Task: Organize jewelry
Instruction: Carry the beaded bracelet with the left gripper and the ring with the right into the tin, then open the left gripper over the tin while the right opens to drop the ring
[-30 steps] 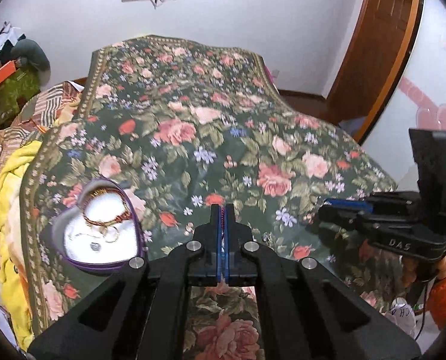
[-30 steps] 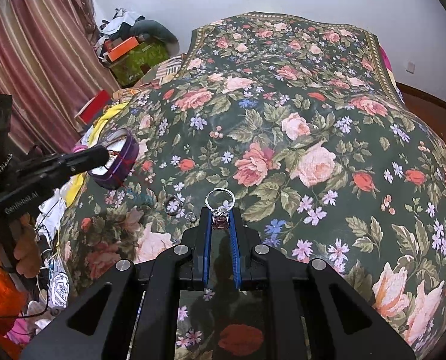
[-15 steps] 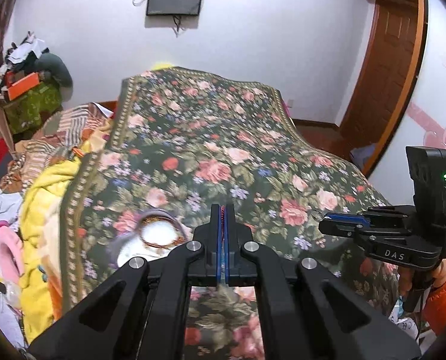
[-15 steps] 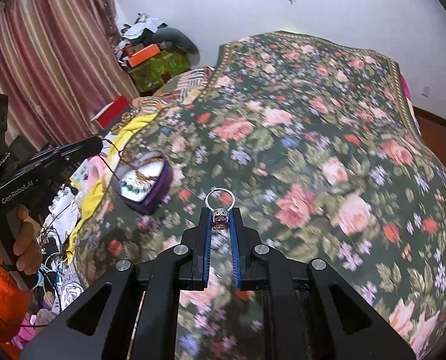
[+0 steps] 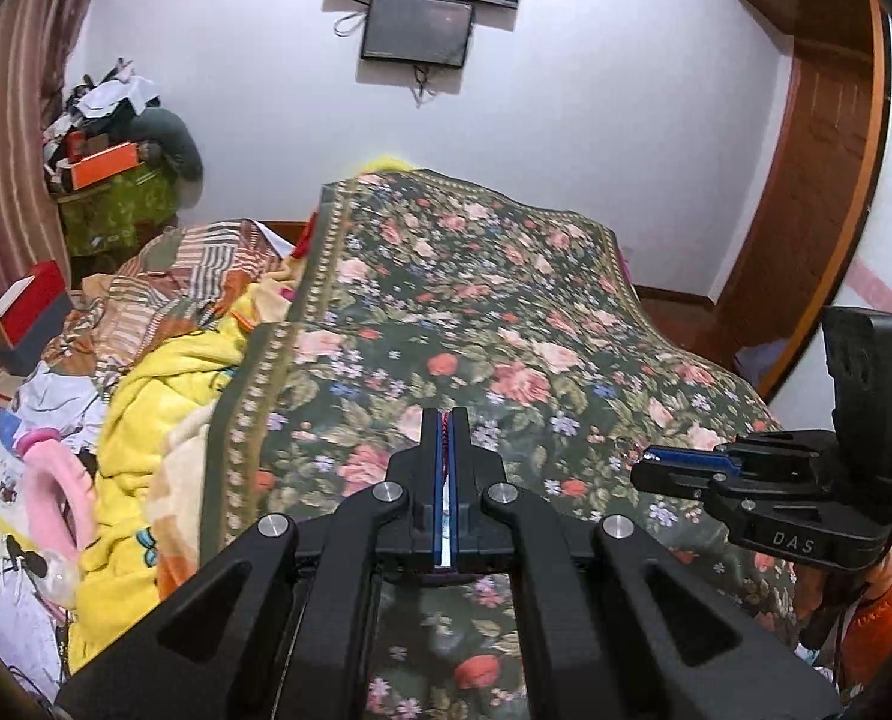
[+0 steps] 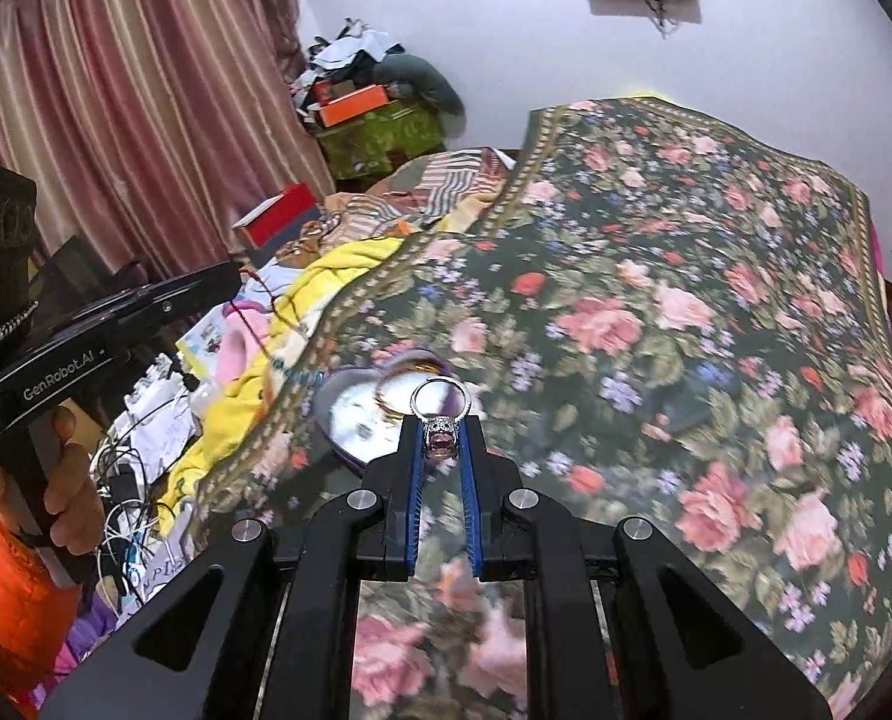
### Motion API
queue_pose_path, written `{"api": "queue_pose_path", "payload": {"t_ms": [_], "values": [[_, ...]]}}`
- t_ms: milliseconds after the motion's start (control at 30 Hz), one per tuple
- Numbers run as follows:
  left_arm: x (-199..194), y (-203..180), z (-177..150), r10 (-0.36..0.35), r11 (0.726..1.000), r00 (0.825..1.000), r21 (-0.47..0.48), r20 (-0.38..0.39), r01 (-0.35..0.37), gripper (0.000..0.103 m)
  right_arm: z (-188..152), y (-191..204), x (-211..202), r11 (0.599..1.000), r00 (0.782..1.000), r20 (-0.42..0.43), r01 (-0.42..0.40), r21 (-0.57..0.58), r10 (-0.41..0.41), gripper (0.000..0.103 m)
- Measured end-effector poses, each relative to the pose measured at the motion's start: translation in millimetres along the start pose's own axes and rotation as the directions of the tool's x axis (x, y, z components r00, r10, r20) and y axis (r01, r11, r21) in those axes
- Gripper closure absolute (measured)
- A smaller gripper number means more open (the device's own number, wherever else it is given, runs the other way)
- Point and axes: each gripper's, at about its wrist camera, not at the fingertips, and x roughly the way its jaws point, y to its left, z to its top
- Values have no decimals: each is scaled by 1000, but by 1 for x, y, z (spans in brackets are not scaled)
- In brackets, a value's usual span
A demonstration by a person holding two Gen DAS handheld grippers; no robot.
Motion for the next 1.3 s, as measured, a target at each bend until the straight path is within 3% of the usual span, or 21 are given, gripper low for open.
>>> {"api": "queue_pose_path", "payload": {"t_ms": [300,800,1100,1300], "values": [[1,27,-3,-9,999,1000,-50,2,9,103,6,24,33,999,998,-43,-40,-32,39,93],[53,27,-30,-58,997,990,-65,-131,50,103,-6,22,81,999,988,-152,-42,-25,38,93],[81,33,-46,-30,998,977,-66,-212,16,103,-9,20,93,998,983,-177,-54,-22,49,93],[84,32,-49,-16,999,975,-48,-223,5,103,-10,25,93,998,985,-170,-51,-46,43,93]]}}
